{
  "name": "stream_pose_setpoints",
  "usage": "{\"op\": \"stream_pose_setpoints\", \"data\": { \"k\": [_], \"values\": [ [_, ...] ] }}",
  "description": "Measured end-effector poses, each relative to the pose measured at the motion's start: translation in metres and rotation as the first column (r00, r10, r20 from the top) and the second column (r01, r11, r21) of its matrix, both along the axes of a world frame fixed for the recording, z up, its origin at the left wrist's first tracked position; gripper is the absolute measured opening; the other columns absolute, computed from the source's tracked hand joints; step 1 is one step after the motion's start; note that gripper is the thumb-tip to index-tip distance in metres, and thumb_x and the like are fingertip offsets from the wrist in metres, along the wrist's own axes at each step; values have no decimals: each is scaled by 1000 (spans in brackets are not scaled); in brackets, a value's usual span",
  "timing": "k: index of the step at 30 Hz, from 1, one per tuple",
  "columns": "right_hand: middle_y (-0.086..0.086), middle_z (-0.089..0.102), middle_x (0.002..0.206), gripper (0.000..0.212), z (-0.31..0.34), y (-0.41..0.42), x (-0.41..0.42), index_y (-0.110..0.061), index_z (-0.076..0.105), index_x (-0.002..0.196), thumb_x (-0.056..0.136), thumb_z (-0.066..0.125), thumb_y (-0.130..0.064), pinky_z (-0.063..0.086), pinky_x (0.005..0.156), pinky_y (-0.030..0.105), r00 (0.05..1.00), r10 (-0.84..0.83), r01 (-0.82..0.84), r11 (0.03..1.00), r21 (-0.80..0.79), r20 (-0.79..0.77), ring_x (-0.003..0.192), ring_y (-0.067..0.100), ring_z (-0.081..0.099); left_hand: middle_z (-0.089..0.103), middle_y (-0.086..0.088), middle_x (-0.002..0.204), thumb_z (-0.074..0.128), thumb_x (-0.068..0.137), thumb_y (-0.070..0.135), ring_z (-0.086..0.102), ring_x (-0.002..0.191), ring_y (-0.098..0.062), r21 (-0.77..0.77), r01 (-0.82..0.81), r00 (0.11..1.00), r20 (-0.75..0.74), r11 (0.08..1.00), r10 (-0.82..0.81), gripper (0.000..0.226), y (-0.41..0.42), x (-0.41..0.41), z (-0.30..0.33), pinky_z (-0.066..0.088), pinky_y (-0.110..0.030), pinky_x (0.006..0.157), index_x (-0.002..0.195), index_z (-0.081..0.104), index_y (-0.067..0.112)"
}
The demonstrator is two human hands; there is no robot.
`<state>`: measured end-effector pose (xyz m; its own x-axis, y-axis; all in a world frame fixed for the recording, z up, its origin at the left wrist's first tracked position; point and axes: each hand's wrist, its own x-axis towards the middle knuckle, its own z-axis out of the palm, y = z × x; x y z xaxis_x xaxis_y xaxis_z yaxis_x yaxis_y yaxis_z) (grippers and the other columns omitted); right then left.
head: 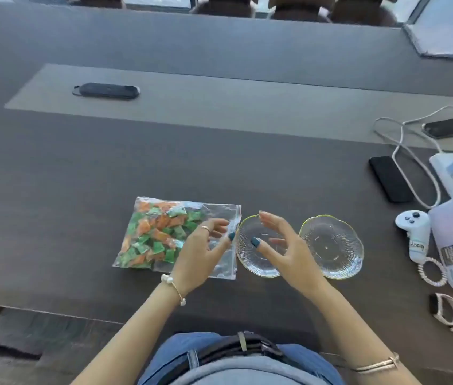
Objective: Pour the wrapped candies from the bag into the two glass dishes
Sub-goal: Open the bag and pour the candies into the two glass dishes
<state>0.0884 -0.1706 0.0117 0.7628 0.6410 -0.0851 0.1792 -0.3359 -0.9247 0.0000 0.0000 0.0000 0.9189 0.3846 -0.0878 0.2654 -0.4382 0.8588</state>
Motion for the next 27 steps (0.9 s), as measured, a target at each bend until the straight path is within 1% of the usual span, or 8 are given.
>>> {"op": "stream_pose_setpoints", "data": {
  "k": [3, 5, 10, 14, 17, 20, 23, 27],
  "values": [
    [-28, 56, 122, 53, -5, 7, -5, -39, 49, 124, 73, 58, -50, 45, 95, 25, 998, -30, 27, 999, -40, -58, 119, -6, 47, 67, 0, 102, 53, 87, 24, 60, 89, -11, 101, 10, 984, -178, 995, 8, 22, 10, 7, -15, 48, -26, 83, 107, 62, 18],
    [-25, 56, 123, 47, -15, 9, -9, -38, 51, 122, 76, 61, -43, 45, 94, 24, 993, -61, 56, 997, -48, -96, 117, -7, 48, 68, -2, 100, 51, 86, 23, 61, 85, -14, 126, 30, 969, -247, 992, 2, 21, 9, 17, -27, 48, -31, 82, 101, 64, 17],
    [-22, 59, 119, 38, -37, 17, -18, -39, 54, 116, 82, 65, -29, 44, 89, 18, 974, -174, 159, 981, -110, -147, 114, -7, 50, 69, -4, 93, 50, 86, 24, 59, 80, -16, 122, 49, 973, -230, 991, -20, 20, 12, 46, -39, 46, -31, 76, 94, 65, 14],
    [-11, 62, 115, 33, -64, 26, -14, -37, 54, 111, 83, 62, -19, 44, 83, 17, 946, -265, 223, 950, -219, -186, 109, 0, 55, 69, -3, 90, 50, 87, 23, 59, 78, -15, 102, 64, 965, -259, 993, -35, 19, 33, 49, -56, 47, -29, 74, 95, 65, 14],
    [-6, 64, 109, 31, -80, 40, -13, -29, 57, 111, 83, 61, -17, 42, 77, 12, 934, -305, 249, 929, -273, -187, 104, 6, 58, 66, -1, 89, 49, 88, 21, 61, 83, -17, 109, 43, 961, -276, 993, -11, 18, 60, 37, -69, 46, -28, 75, 95, 64, 14],
    [-3, 63, 104, 29, -88, 60, -12, -24, 59, 111, 83, 62, -19, 44, 81, 16, 938, -304, 240, 916, -322, -166, 99, 8, 59, 66, -2, 90, 51, 87, 18, 61, 87, -20, 140, -10, 964, -263, 990, 47, 17, 92, 22, -81, 44, -29, 78, 95, 65, 13],
    [-1, 59, 102, 31, -95, 81, -11, -23, 58, 113, 83, 62, -21, 42, 83, 23, 944, -318, 258, 882, -394, -93, 94, 12, 56, 66, -9, 95, 54, 85, 16, 56, 96, -26, 247, -91, 963, -225, 965, 149, 17, 122, 9, -87, 41, -33, 85, 96, 66, 11],
    [2, 56, 94, 31, -99, 102, -8, -19, 58, 112, 81, 62, -17, 46, 83, 32, 916, -400, 352, 826, -440, -19, 81, 16, 57, 54, -14, 114, 59, 83, 22, 43, 111, -36, 435, -220, 892, -272, 873, 360, 30, 156, -6, -90, 34, -46, 95, 109, 61, 9]
  ]
}}
